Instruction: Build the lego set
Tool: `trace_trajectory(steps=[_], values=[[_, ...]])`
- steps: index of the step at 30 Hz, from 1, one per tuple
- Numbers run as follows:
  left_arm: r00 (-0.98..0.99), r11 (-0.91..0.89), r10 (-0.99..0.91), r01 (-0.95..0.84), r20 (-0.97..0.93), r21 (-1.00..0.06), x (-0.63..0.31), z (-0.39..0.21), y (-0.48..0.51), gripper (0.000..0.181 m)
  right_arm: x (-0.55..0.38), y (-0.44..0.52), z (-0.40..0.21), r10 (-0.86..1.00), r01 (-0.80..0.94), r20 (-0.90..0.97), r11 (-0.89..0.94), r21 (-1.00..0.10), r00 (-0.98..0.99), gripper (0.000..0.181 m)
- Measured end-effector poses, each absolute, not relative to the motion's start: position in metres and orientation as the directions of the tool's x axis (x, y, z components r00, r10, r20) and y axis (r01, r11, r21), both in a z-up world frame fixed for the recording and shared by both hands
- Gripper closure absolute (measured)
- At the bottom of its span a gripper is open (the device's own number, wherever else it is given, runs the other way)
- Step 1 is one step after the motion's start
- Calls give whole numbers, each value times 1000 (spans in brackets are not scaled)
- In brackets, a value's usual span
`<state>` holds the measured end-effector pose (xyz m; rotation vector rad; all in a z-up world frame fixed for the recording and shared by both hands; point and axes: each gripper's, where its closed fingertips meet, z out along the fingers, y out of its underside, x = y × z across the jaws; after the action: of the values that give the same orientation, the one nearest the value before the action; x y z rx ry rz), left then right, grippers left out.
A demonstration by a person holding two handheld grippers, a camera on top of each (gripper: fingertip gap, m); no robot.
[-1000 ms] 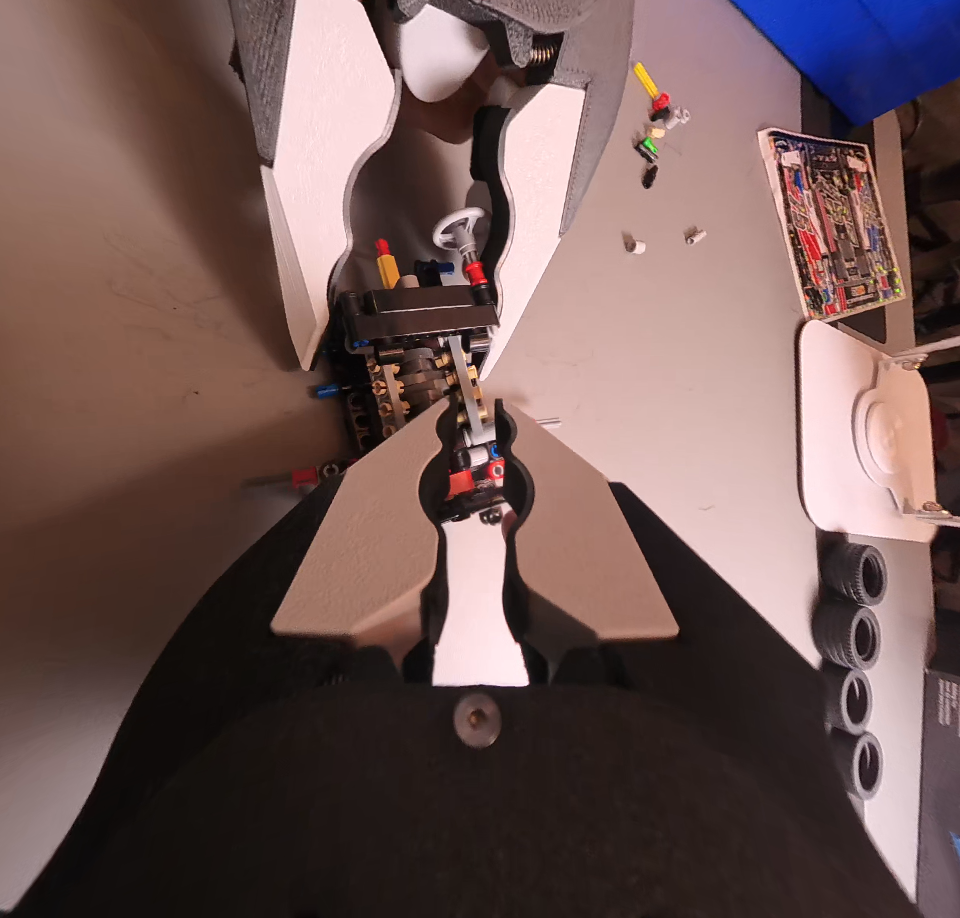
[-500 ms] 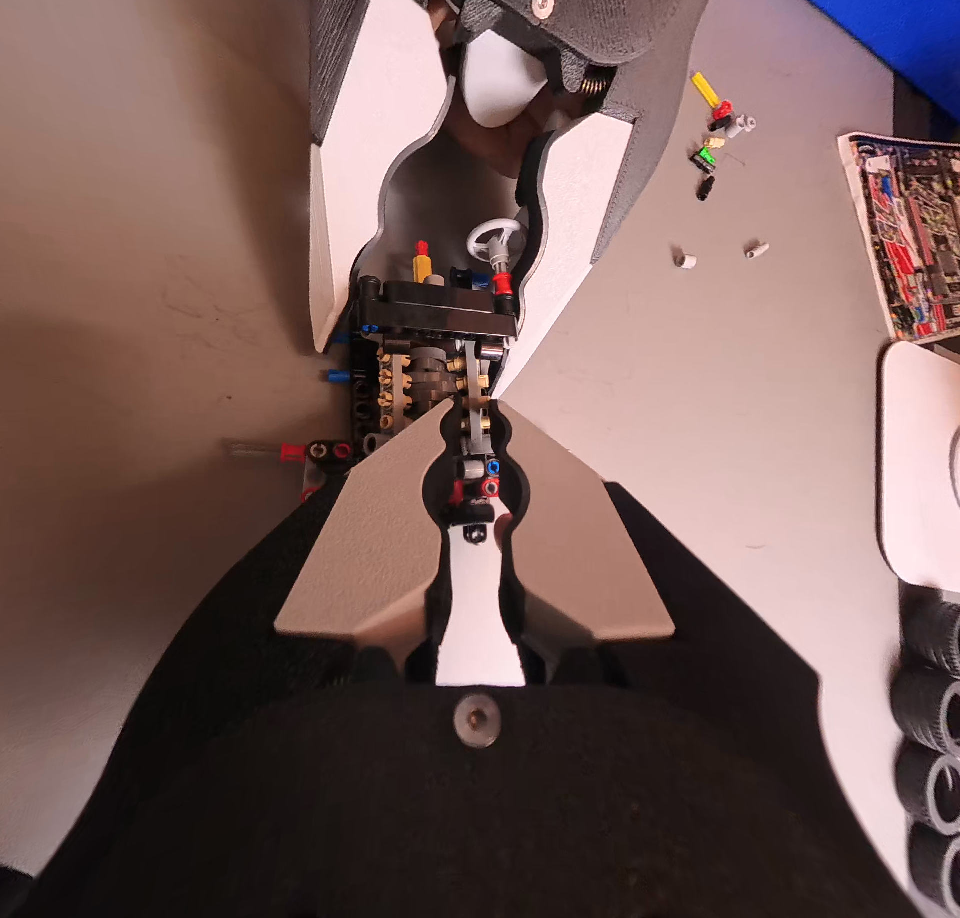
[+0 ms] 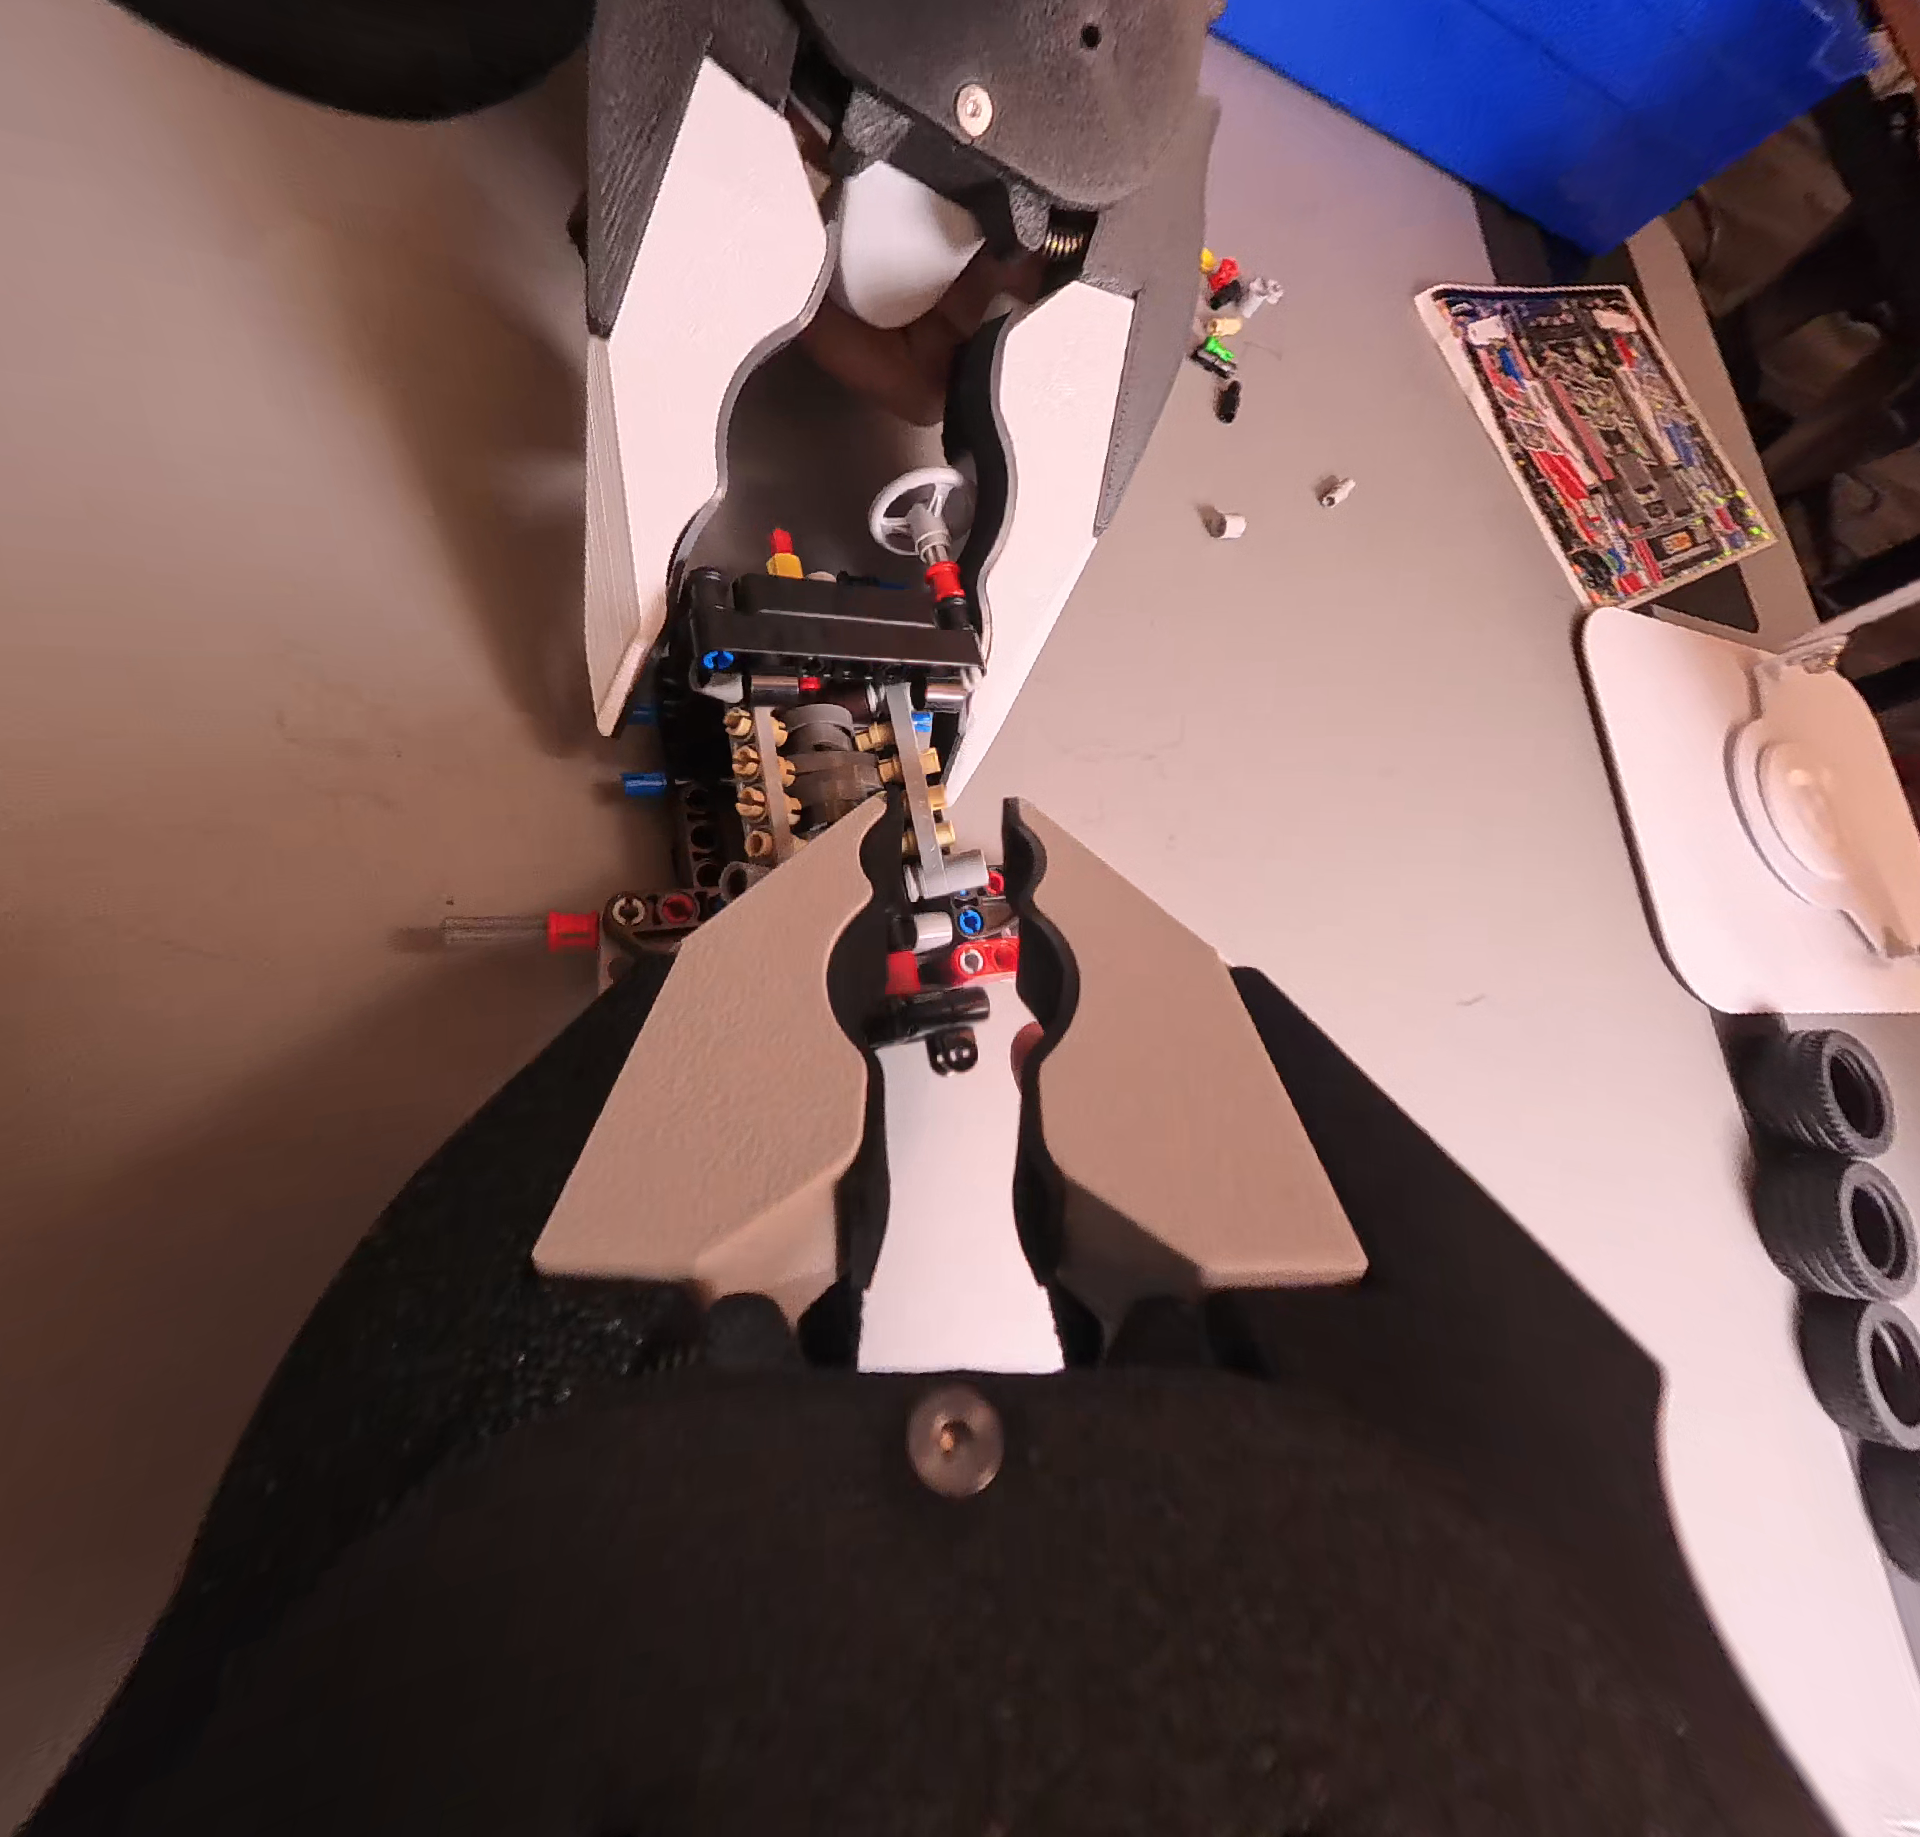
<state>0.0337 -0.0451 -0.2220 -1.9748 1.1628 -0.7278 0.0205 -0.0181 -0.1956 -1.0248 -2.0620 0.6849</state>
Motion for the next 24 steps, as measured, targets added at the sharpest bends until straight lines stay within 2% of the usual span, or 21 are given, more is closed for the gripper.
trace_trajectory(steps=[8,14,24], values=[[423,-303,-903,-497,78,-813,33,-221,-43,115,24,-15,-187,878,475,284,453,-754,-386,160],[522,-324,-853,-517,8,-792,24,-216,-39,106,19,-21,-193,871,486,284,465,-740,-401,158],[604,-378,-797,-535,-29,-756,20,-223,-39,104,6,-25,-203,847,531,294,512,-675,-443,154]])
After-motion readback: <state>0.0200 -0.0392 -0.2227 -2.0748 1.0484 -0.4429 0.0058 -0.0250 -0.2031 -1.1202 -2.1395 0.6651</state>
